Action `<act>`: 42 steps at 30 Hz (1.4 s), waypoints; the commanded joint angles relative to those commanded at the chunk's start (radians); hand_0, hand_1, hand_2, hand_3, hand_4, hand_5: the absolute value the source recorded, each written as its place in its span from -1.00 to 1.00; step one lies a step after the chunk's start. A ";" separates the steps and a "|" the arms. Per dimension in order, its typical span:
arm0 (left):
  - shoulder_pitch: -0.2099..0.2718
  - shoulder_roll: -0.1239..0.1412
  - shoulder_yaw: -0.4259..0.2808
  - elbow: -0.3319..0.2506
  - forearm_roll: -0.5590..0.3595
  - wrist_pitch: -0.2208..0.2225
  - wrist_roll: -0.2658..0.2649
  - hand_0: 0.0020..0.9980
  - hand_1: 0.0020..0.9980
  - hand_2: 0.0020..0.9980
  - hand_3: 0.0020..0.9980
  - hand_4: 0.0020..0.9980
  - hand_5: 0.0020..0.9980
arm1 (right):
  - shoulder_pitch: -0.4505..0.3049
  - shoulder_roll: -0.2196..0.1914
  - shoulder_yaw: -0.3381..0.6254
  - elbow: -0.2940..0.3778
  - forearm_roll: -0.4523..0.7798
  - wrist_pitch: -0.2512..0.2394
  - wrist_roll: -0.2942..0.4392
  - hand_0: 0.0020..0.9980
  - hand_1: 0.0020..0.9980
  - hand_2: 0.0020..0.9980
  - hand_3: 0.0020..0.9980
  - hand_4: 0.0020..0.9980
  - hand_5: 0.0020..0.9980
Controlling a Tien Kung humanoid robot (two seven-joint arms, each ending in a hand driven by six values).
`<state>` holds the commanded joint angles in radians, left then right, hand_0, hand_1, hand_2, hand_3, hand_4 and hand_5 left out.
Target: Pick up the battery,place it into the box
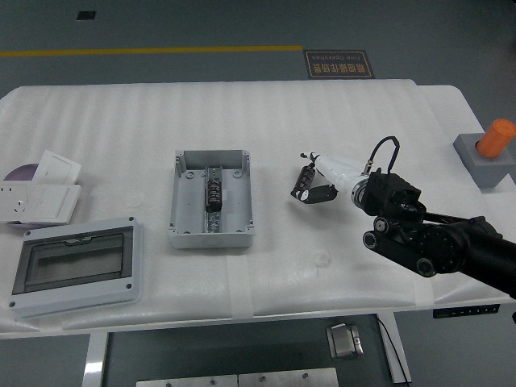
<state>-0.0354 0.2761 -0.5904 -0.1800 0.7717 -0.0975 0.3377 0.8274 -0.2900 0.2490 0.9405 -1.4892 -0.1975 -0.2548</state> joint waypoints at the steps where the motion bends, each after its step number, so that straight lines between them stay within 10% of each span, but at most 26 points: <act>1: 0.000 0.000 0.000 0.000 0.000 0.000 -0.001 0.33 0.36 0.01 0.14 0.03 -0.19 | -0.001 0.000 -0.003 -0.001 0.001 0.000 0.001 0.57 0.45 0.42 0.67 0.46 -0.11; 18: 0.000 -0.001 0.015 0.000 -0.014 0.015 -0.029 0.33 0.35 0.01 0.14 0.03 -0.19 | -0.007 -0.009 -0.011 0.011 -0.023 -0.052 0.025 0.56 0.44 0.40 0.63 0.36 -0.20; 19: 0.000 0.000 0.015 0.000 -0.014 0.016 -0.030 0.32 0.35 0.02 0.14 0.03 -0.19 | -0.007 -0.010 -0.009 0.014 -0.026 -0.059 0.028 0.50 0.38 0.31 0.47 -0.04 -0.51; 29: 0.000 -0.001 0.008 0.000 -0.010 0.026 -0.042 0.31 0.34 0.02 0.14 0.03 -0.19 | -0.011 -0.013 -0.010 0.025 -0.042 -0.084 0.034 0.45 0.32 0.29 0.45 -0.12 -0.55; 42: 0.006 -0.005 -0.005 0.000 0.002 0.028 -0.039 0.31 0.34 0.07 0.14 0.03 -0.18 | -0.057 -0.038 0.161 0.294 -0.164 -0.076 -0.006 0.40 0.28 0.27 0.43 -0.17 -0.60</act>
<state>-0.0294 0.2711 -0.5951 -0.1800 0.7733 -0.0699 0.2990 0.7706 -0.3276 0.4103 1.2342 -1.6534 -0.2736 -0.2603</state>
